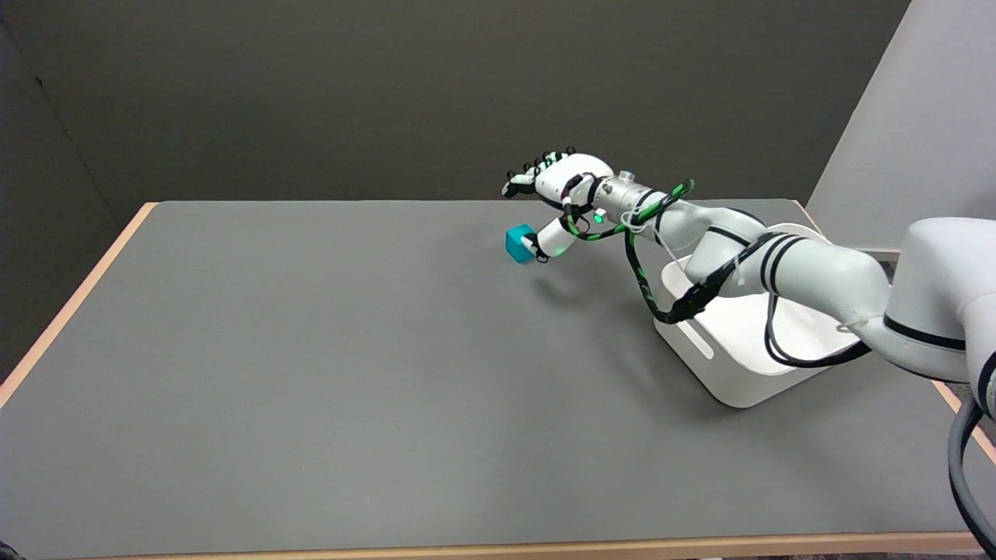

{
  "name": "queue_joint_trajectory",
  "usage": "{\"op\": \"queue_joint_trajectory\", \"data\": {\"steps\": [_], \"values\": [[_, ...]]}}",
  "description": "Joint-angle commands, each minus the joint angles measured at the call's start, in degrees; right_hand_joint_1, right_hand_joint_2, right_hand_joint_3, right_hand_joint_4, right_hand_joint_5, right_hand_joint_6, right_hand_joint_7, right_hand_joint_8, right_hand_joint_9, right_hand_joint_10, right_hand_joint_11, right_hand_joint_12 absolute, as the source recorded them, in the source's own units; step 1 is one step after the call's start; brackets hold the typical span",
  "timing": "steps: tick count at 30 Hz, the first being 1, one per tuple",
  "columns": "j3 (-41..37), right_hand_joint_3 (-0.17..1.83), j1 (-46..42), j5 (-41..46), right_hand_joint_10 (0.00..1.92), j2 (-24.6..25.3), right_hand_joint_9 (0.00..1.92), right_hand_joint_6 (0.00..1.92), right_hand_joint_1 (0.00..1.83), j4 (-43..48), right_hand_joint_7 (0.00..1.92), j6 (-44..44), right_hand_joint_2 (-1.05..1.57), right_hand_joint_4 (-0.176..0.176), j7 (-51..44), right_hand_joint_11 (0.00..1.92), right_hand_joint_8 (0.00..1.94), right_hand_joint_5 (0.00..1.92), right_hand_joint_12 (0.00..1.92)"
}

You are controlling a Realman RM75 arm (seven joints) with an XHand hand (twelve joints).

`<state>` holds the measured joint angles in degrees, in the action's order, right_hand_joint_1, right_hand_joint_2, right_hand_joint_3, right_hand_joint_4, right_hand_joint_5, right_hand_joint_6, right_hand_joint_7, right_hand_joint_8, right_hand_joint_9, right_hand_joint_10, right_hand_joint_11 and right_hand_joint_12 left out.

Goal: Pick up blue wooden cube.

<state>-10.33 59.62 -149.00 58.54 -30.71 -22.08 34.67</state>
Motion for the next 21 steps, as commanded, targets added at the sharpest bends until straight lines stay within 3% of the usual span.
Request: {"op": "queue_joint_trajectory", "data": {"steps": [1,21], "values": [[1.77,1.01,-1.02,-0.11,0.66,5.3,0.28,0.47,0.45,4.35,0.29,1.24,0.62,0.095,0.35,0.14,0.39,0.21,1.13],[-2.83,1.03,-5.26,-0.03,0.66,7.37,0.27,0.46,0.52,7.7,0.28,3.09,0.65,0.082,-0.13,0.14,0.39,0.19,1.11]]}}
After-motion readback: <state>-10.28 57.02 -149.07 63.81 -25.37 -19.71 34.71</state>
